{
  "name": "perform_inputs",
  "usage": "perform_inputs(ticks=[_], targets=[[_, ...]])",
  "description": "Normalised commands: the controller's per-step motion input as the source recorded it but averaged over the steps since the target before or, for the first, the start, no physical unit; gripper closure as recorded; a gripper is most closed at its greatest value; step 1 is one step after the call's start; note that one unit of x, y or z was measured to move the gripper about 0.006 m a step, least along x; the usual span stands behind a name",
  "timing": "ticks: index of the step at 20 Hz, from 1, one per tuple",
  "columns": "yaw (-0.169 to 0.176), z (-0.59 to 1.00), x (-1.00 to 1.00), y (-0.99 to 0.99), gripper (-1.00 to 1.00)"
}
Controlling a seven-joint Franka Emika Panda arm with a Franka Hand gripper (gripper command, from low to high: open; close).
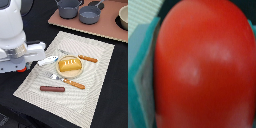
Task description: Interact with the objects in diverse but meaningful ways.
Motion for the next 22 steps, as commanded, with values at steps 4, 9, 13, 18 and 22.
perform_inputs(ticks=[4, 9, 13, 18, 22], targets=[[-0.057, 0.23, 0.28, 0.00, -1.00], [-0.044, 0.27, 0.21, 0.00, -1.00], [0.000, 0.33, 0.30, 0.06, -1.00], [0.100, 0.45, 0.65, 0.35, -1.00], [0.129, 0.29, 0.57, 0.35, -1.00]])
